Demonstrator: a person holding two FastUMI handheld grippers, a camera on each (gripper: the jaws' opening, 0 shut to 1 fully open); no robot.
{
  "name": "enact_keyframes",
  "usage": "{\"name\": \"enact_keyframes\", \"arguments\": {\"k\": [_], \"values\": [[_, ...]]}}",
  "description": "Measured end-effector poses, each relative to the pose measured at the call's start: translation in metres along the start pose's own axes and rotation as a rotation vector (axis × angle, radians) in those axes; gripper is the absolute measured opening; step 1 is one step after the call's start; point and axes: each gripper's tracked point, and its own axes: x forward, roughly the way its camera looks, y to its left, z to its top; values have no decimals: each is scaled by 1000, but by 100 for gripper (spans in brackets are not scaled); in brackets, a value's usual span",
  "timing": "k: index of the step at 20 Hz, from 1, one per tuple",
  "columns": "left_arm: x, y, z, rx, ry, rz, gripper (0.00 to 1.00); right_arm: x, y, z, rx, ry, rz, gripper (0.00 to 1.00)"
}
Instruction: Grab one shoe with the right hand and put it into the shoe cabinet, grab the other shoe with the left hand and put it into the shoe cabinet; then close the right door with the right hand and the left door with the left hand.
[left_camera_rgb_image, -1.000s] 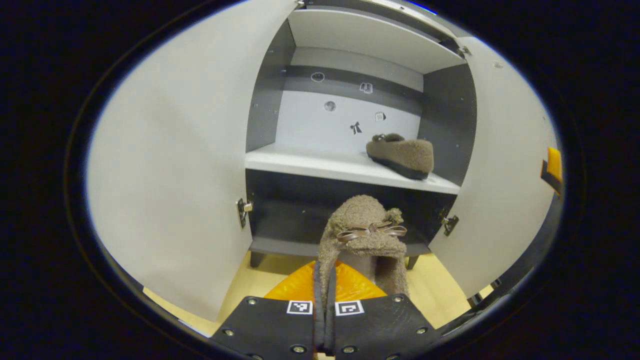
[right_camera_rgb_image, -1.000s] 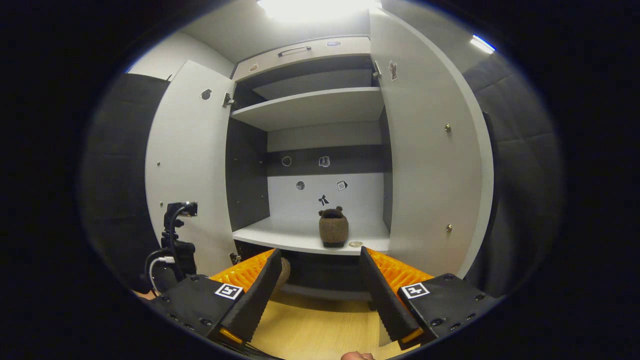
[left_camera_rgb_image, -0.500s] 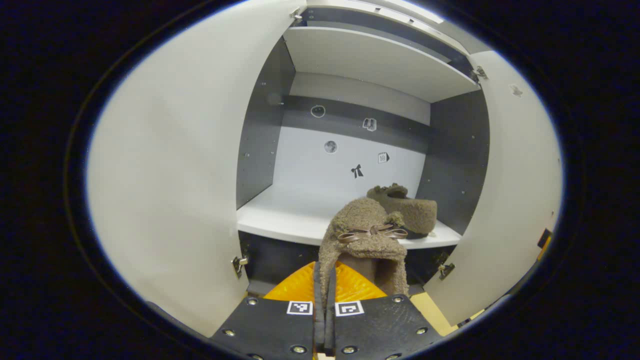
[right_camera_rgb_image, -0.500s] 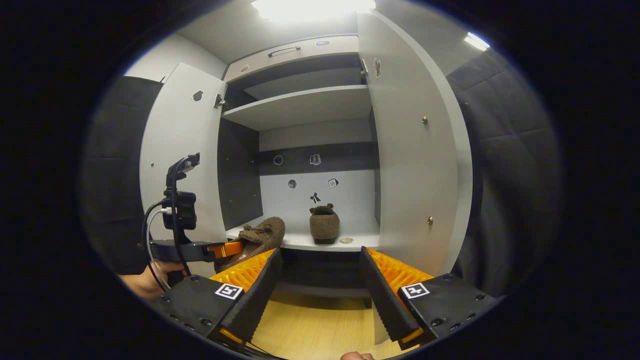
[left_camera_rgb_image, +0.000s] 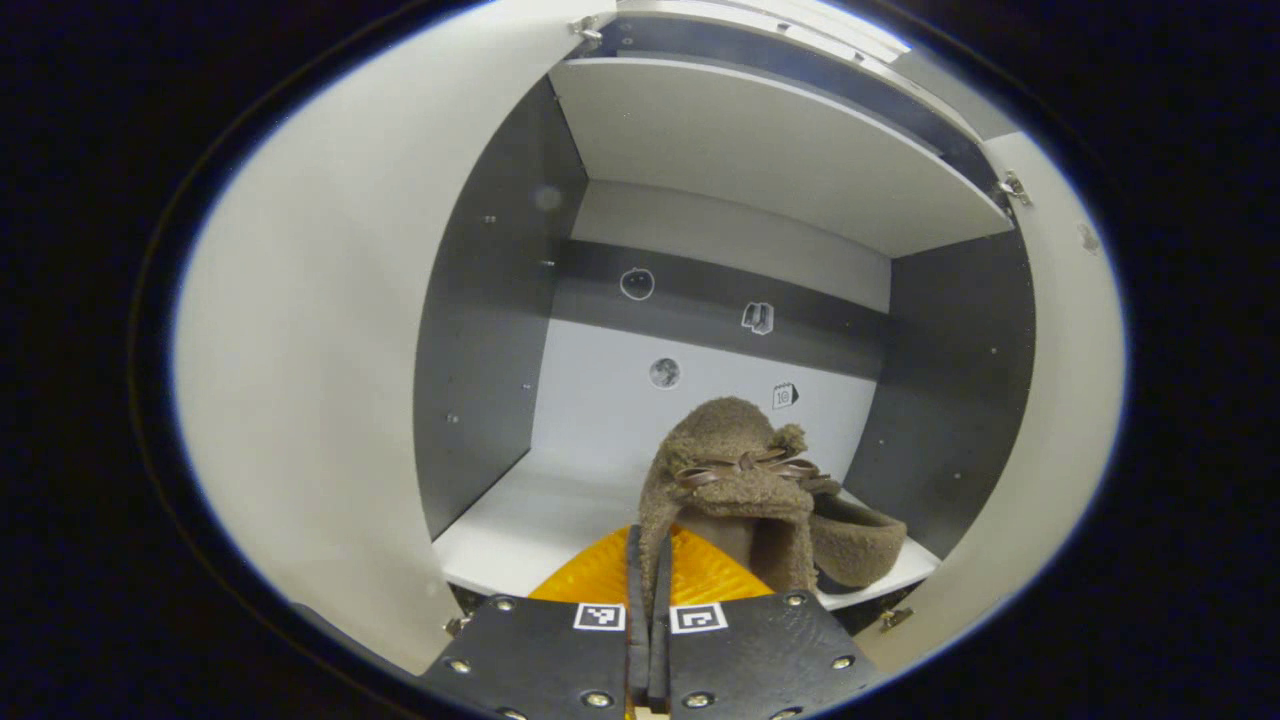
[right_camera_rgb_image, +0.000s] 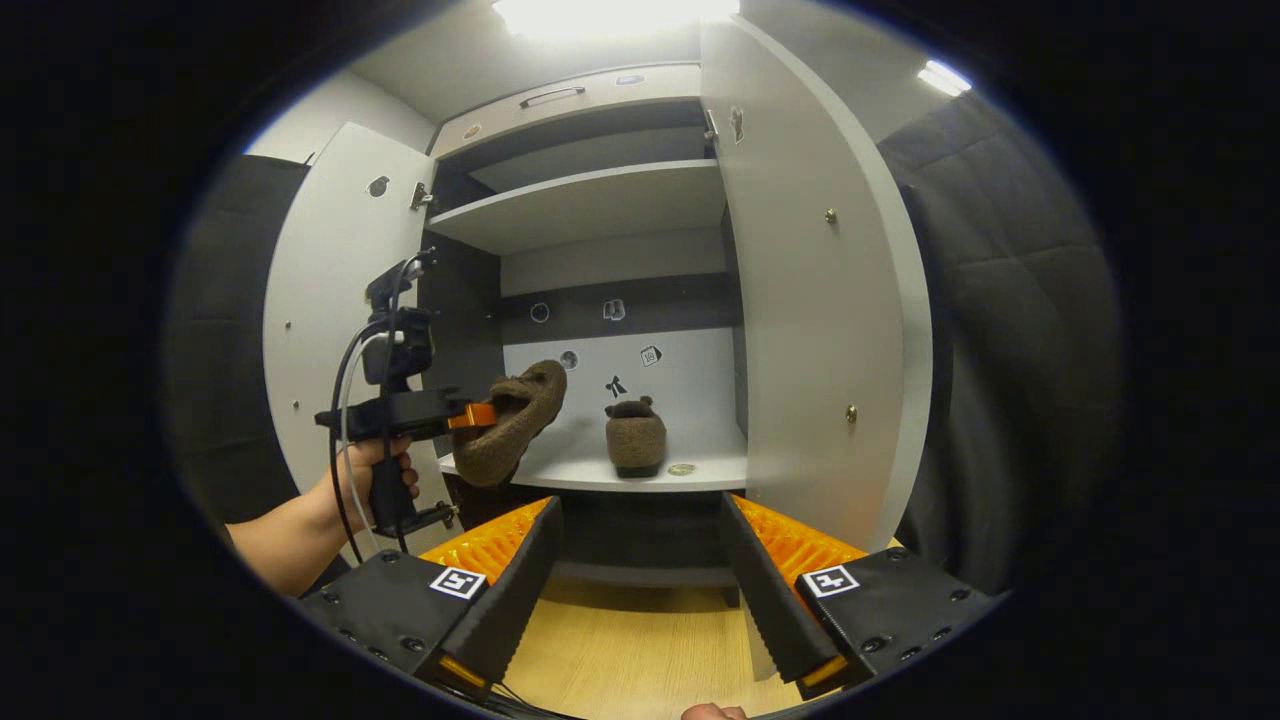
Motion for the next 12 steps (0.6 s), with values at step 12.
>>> {"name": "enact_keyframes", "arguments": {"k": [12], "values": [[99, 14, -21, 28, 55, 58, 2, 1, -13, -9, 8, 29, -74, 99]]}}
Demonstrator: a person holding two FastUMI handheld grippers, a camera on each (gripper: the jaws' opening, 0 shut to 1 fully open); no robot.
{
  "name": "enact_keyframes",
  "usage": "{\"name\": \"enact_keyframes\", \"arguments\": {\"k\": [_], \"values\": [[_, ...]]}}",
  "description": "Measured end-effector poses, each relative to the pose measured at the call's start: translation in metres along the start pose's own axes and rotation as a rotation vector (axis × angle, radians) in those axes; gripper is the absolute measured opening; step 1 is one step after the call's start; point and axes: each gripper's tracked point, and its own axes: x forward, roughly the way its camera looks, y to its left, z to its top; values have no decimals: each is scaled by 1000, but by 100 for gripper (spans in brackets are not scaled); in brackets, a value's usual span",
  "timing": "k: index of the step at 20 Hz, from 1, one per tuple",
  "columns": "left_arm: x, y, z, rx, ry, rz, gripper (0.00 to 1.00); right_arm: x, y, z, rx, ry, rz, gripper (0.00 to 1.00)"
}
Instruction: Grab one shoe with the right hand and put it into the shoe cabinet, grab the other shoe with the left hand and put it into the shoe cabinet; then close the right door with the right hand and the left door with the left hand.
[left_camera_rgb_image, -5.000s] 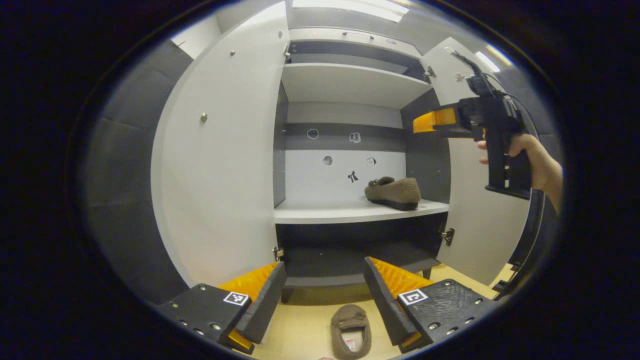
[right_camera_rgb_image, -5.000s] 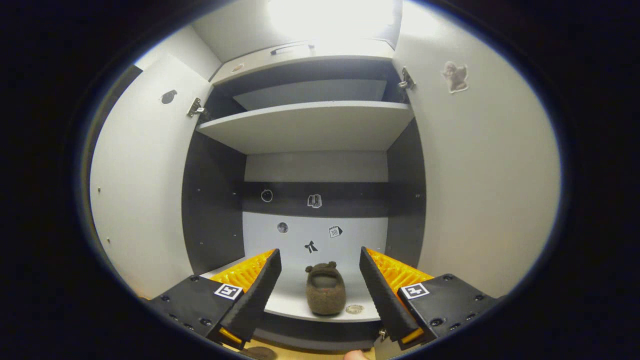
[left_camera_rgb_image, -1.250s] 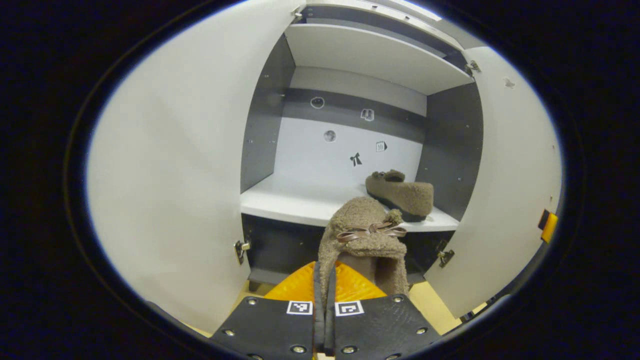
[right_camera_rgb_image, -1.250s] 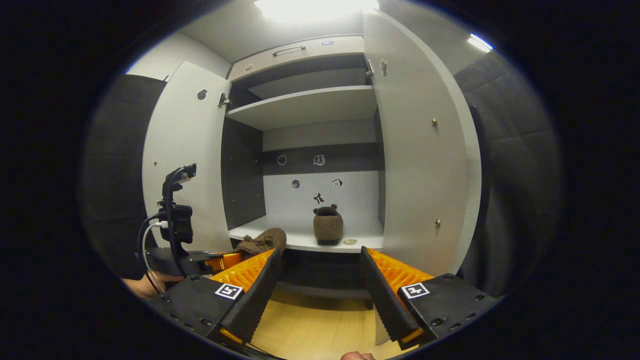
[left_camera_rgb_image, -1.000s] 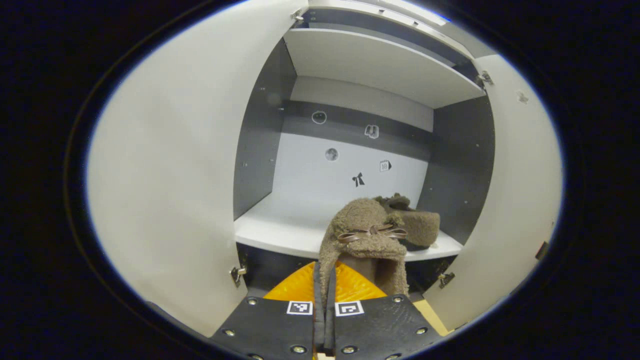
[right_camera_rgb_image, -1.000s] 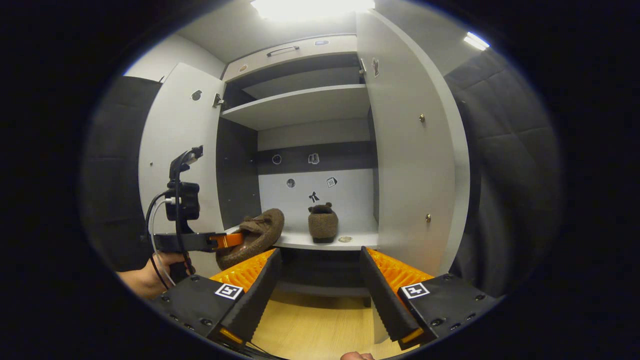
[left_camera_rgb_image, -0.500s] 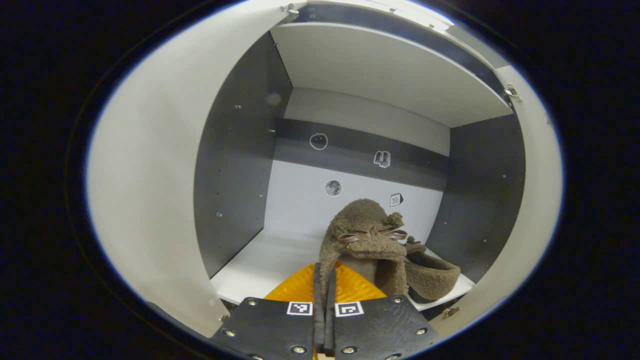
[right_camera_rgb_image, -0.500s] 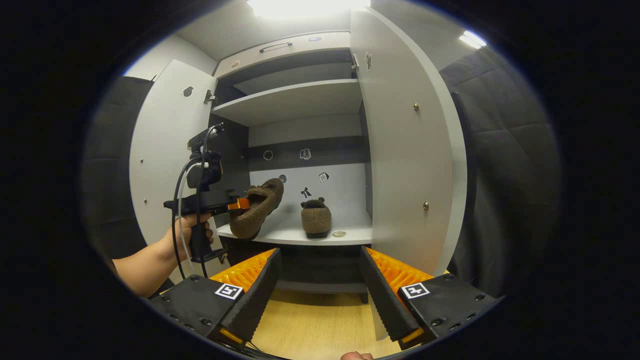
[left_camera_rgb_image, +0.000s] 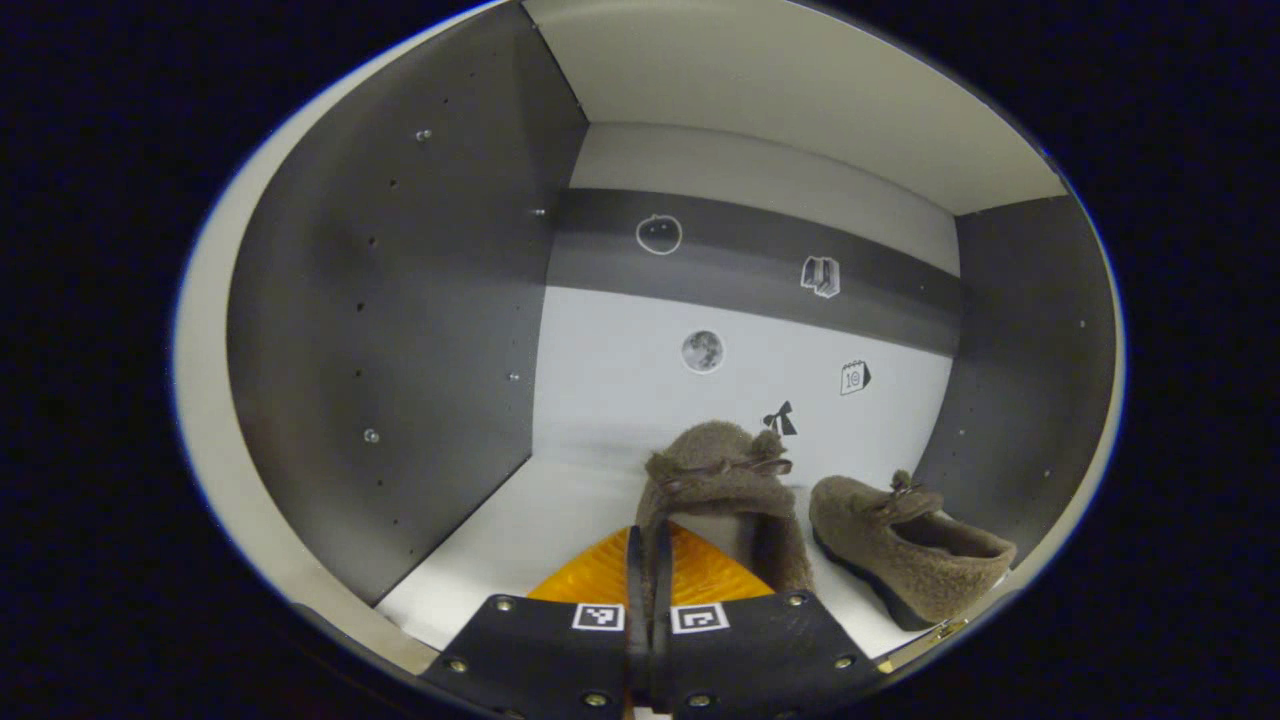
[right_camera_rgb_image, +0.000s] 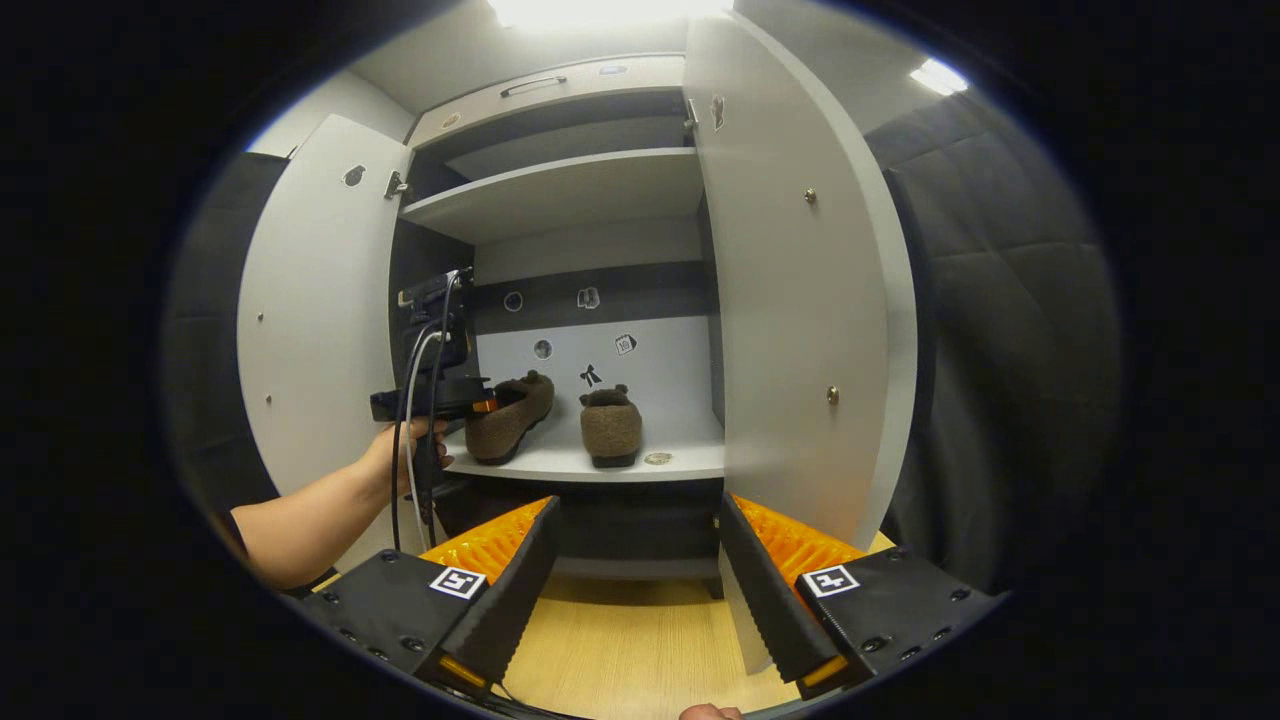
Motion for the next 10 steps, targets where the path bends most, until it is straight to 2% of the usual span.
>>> {"name": "enact_keyframes", "arguments": {"k": [1, 3, 7, 8, 9, 10], "values": [[0, 2, 4, 12, -14, 2, 4, -1, -1, 0, -1, 0, -3, 99], [-10, -3, 22, 25, -63, -15, 14, -4, -3, 1, -2, -3, -5, 99], [-48, -12, 46, 57, -130, -33, 89, -13, -5, 8, 2, -26, 3, 99], [-57, -14, 51, 67, -145, -32, 87, -16, -7, 10, -1, -35, 5, 99], [-69, -19, 53, 63, -156, -41, 94, -20, -8, 13, -5, -43, 8, 99], [-83, -25, 56, 51, -166, -60, 94, -23, -9, 14, -7, -49, 12, 96]]}}
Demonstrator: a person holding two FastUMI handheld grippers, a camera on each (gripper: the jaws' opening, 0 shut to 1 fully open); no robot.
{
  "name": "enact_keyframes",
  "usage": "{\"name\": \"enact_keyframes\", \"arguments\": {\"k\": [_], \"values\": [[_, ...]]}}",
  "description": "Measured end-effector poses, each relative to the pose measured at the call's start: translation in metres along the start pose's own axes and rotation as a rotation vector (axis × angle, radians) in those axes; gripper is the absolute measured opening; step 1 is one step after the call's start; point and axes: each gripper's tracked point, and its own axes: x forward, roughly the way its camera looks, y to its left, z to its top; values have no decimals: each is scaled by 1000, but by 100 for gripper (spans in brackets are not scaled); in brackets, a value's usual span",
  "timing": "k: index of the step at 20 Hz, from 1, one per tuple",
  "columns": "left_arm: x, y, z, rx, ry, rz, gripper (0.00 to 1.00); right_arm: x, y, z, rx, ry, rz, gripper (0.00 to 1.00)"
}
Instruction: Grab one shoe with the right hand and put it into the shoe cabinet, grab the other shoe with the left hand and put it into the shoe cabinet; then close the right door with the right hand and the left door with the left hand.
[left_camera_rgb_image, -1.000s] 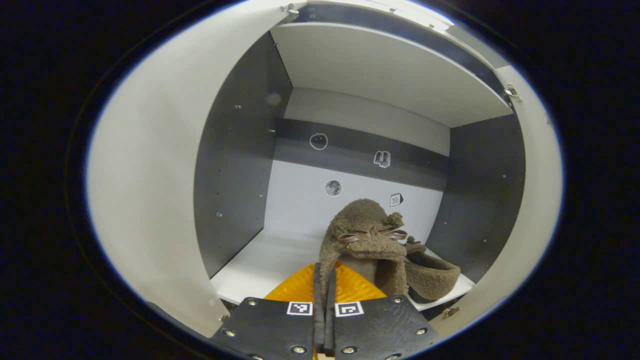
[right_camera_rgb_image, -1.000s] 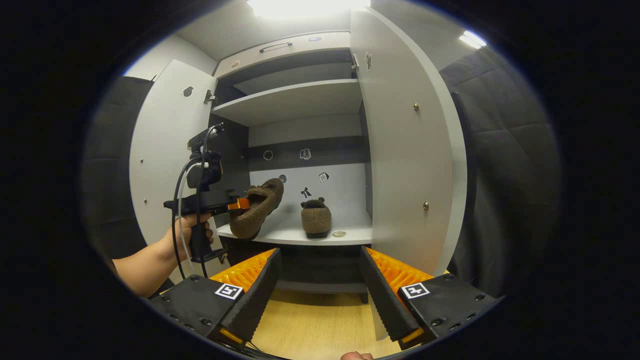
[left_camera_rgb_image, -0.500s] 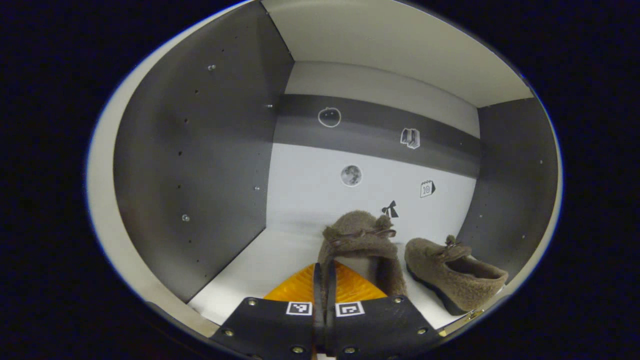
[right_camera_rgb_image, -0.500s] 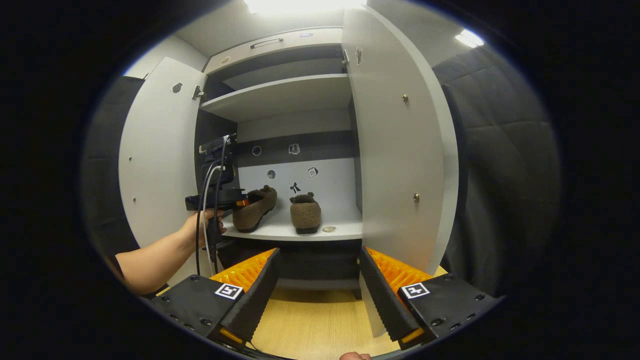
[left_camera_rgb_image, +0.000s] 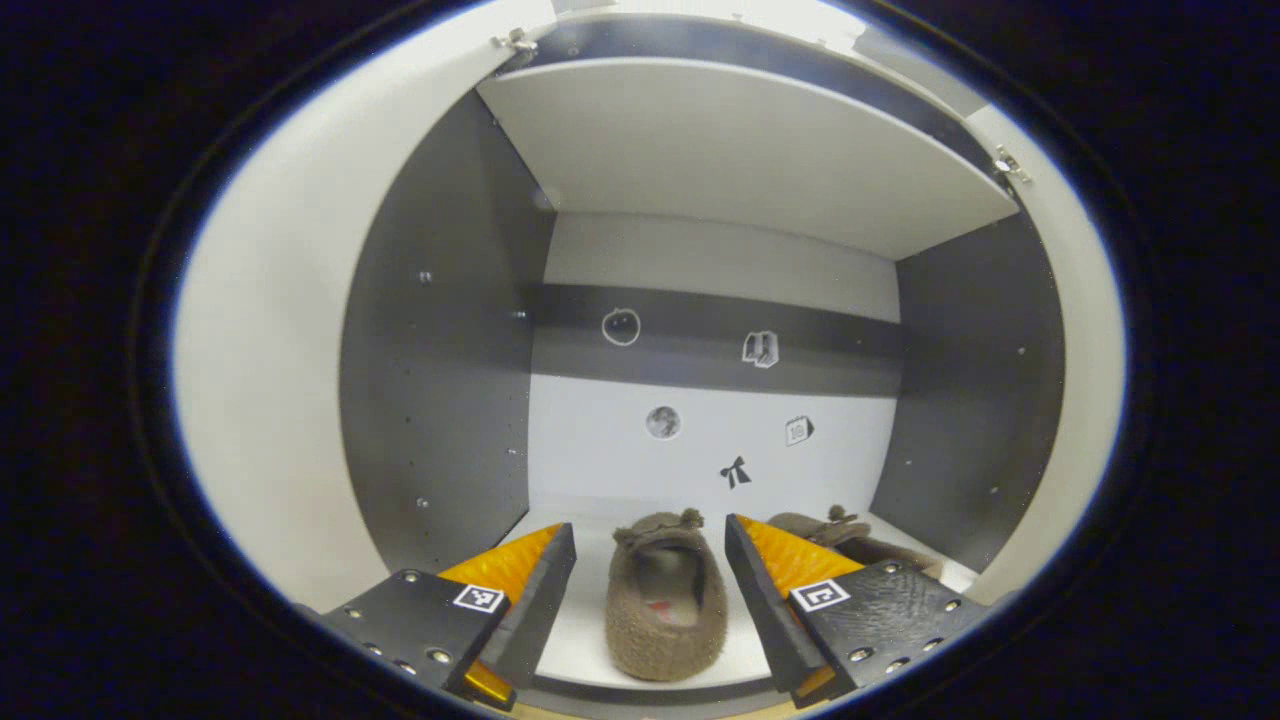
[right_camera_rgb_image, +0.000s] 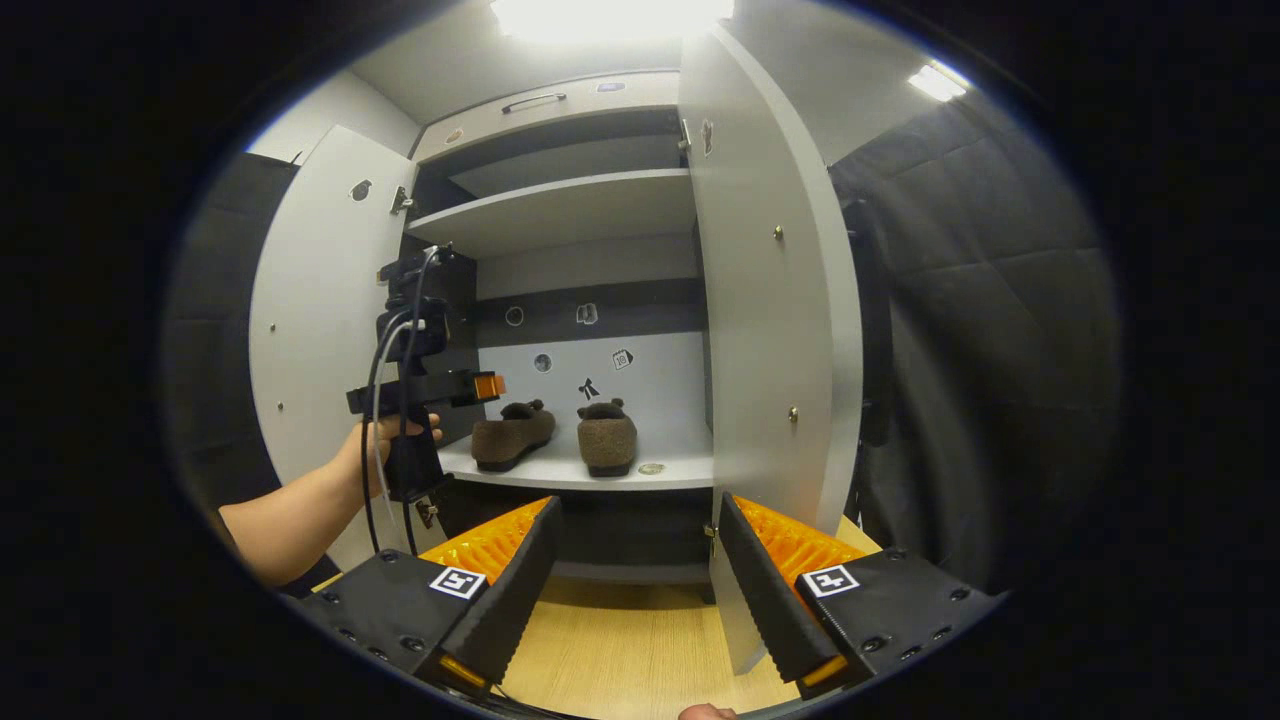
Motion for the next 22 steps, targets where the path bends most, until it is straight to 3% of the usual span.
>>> {"name": "enact_keyframes", "arguments": {"k": [3, 12, 13, 16, 22], "values": [[-50, -5, 17, -21, -31, -14, 94, -11, -6, 6, -1, -16, 5, 99], [-173, -16, 32, 60, -82, -25, 93, -40, -34, 19, 10, -57, 14, 99], [-184, -16, 32, 75, -90, -21, 87, -42, -38, 21, 9, -63, 12, 99], [-218, -14, 36, 87, -97, -16, 87, -48, -56, 26, 6, -76, -1, 96], [-277, 8, 20, 112, -71, 34, 87, -51, -110, 38, -16, -96, -102, 99]]}}
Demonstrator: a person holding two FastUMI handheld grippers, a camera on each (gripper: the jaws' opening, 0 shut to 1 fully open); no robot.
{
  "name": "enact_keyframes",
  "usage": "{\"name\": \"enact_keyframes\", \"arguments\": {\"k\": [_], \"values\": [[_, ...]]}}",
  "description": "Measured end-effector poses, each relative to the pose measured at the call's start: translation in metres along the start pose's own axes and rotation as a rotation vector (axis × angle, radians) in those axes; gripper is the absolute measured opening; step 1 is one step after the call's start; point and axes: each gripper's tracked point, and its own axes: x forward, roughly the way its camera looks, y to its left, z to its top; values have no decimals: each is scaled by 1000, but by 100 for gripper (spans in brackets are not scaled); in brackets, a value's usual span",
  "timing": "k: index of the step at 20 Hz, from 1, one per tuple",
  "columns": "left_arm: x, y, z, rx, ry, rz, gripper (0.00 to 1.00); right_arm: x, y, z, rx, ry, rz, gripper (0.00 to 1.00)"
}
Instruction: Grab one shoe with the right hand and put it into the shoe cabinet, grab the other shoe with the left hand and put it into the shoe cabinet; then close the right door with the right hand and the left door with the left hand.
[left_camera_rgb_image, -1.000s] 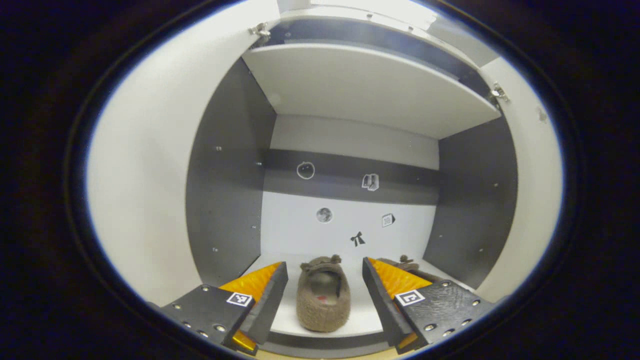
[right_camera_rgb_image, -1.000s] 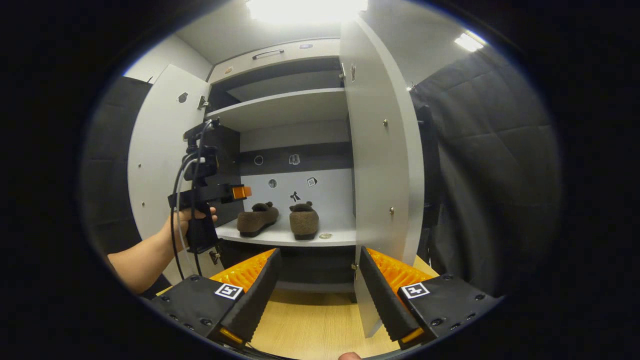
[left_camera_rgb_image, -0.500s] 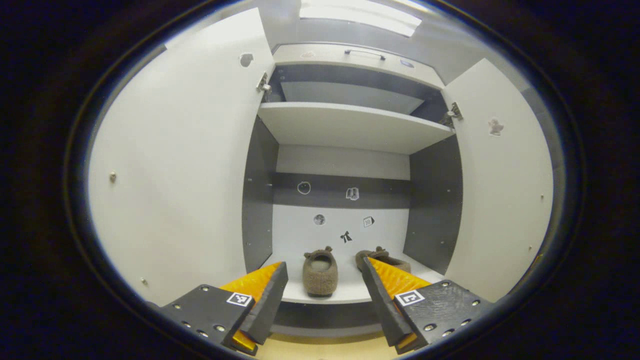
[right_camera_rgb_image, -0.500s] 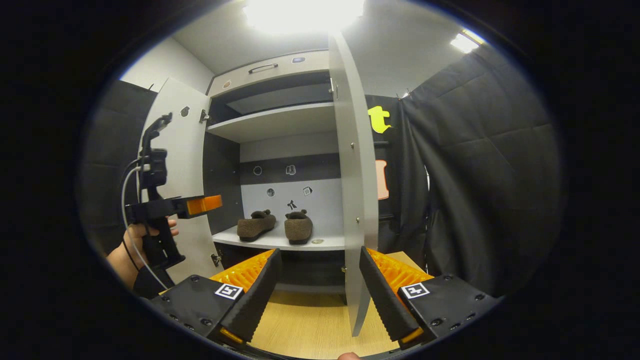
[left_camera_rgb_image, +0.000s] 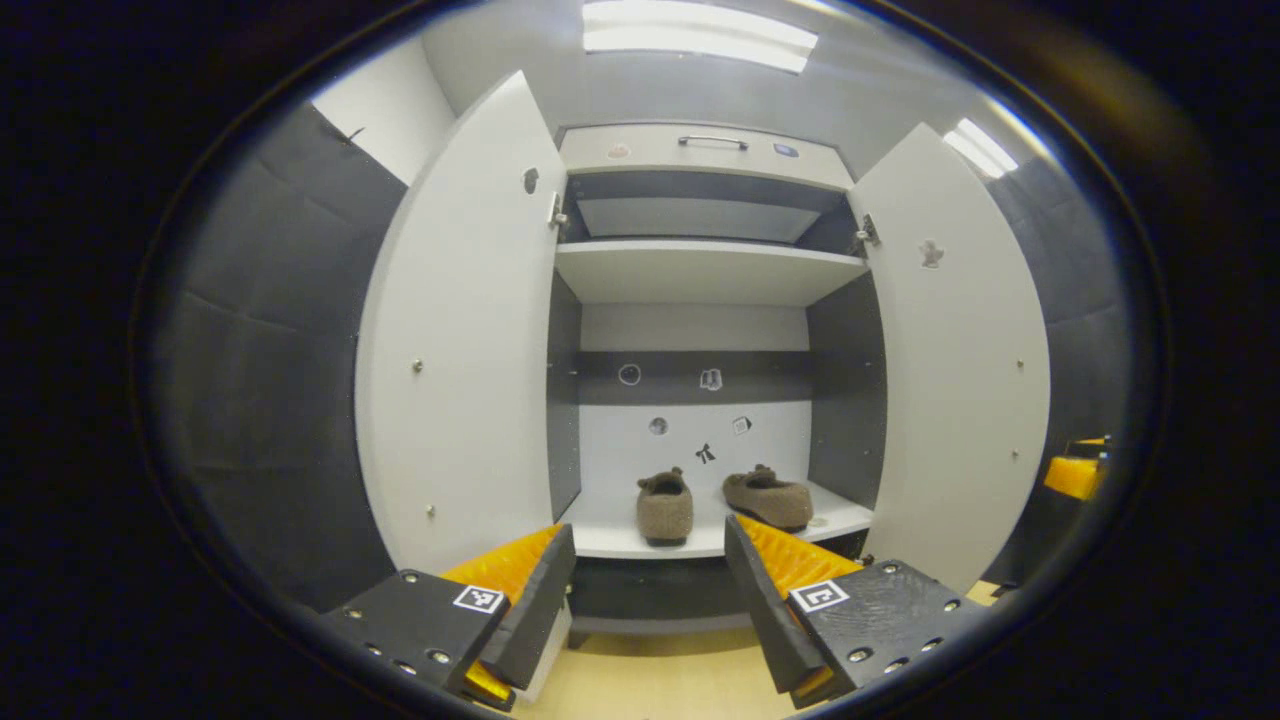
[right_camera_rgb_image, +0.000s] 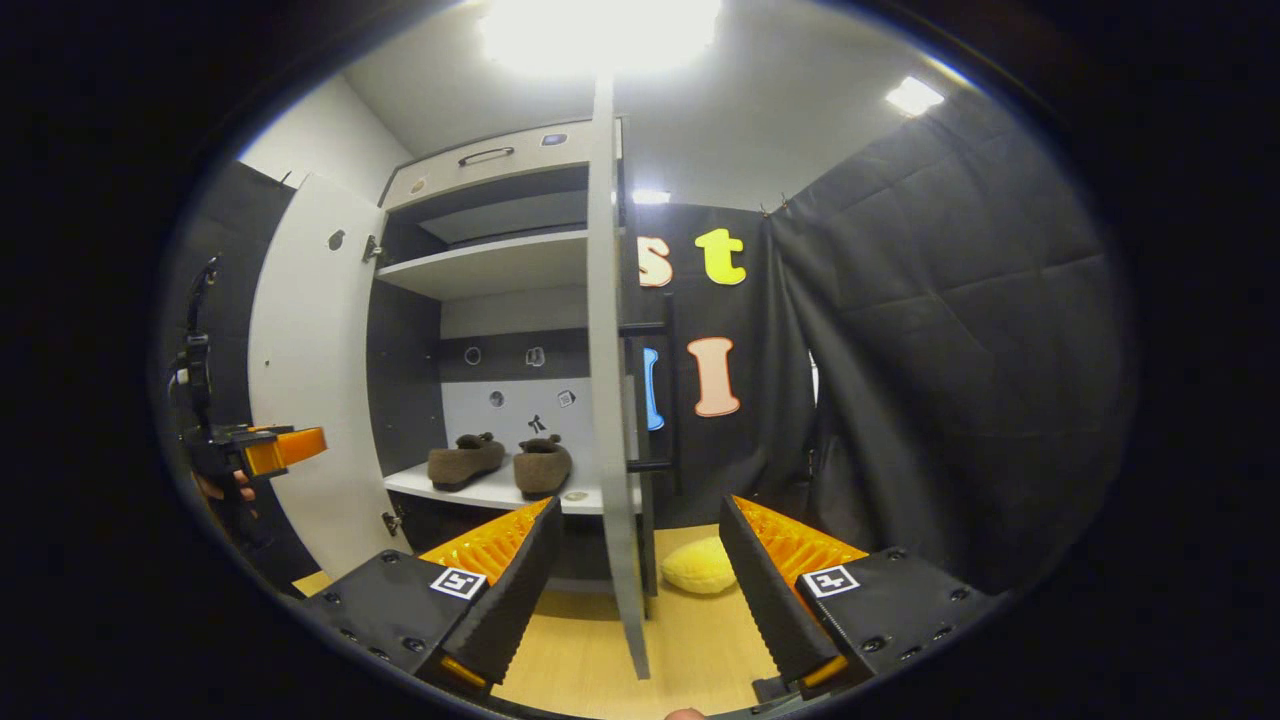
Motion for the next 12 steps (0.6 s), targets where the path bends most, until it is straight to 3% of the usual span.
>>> {"name": "enact_keyframes", "arguments": {"k": [8, 12], "values": [[-53, 57, -4, -13, -10, 90, 87, 25, -60, 32, -61, -65, -228, 99], [-73, 105, 5, -7, -33, 163, 87, 42, -61, 41, -94, -70, -324, 99]]}}
